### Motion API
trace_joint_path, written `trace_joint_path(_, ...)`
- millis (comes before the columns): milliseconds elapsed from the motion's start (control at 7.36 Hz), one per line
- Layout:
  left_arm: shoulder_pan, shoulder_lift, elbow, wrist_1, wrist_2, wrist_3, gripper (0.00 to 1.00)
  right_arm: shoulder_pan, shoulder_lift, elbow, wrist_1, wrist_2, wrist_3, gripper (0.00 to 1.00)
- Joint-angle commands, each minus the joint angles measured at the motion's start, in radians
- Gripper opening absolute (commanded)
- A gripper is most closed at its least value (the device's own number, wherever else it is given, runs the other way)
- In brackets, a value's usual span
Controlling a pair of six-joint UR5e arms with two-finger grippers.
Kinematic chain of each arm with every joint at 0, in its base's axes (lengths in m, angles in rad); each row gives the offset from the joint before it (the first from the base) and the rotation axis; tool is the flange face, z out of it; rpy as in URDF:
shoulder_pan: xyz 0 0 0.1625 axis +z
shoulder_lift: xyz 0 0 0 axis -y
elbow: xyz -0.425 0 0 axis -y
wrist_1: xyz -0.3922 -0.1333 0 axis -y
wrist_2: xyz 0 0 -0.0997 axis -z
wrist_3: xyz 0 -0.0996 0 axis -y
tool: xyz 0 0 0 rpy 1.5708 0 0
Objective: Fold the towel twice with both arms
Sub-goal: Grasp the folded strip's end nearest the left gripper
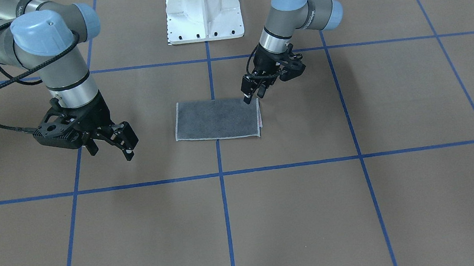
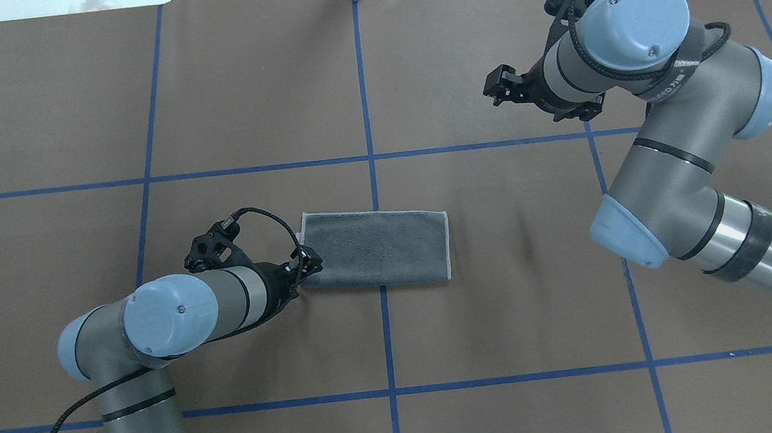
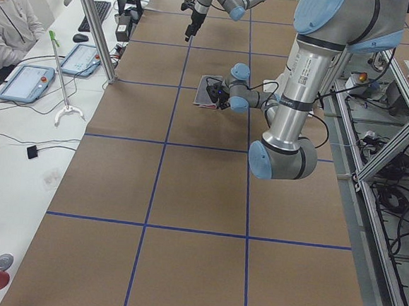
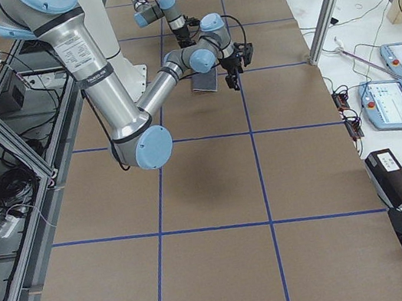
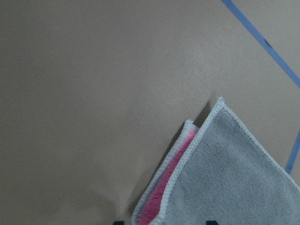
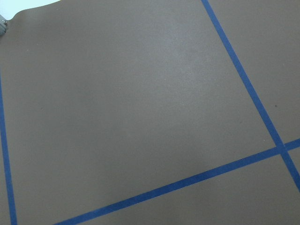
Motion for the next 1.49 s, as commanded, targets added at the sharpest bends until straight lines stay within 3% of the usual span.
trace_joint_path(0,-0.002,-0.001,0.001,-0.001,0.003,-0.113,0.63,0.000,0.000,0.000,0.000,0.000,0.000,1.00)
trace_joint_path(407,-0.002,-0.001,0.007,-0.001,0.003,-0.139,0.58,0.000,0.000,0.001,0.000,0.000,0.000,1.00)
trace_joint_path(951,-0.003,0.000,0.022,-0.001,0.012,-0.139,0.39,0.000,0.000,0.004,0.000,0.000,0.000,1.00)
trace_joint_path(1086,-0.003,0.003,0.021,-0.001,0.012,-0.139,0.30,0.000,0.000,0.007,0.000,0.000,0.000,1.00)
trace_joint_path(1222,-0.003,0.006,0.019,-0.001,0.011,-0.135,0.10,0.000,0.000,0.007,0.000,0.000,0.000,1.00)
trace_joint_path(1358,-0.003,0.006,0.018,-0.001,0.011,-0.127,0.00,0.000,0.000,0.007,0.000,0.000,0.000,1.00)
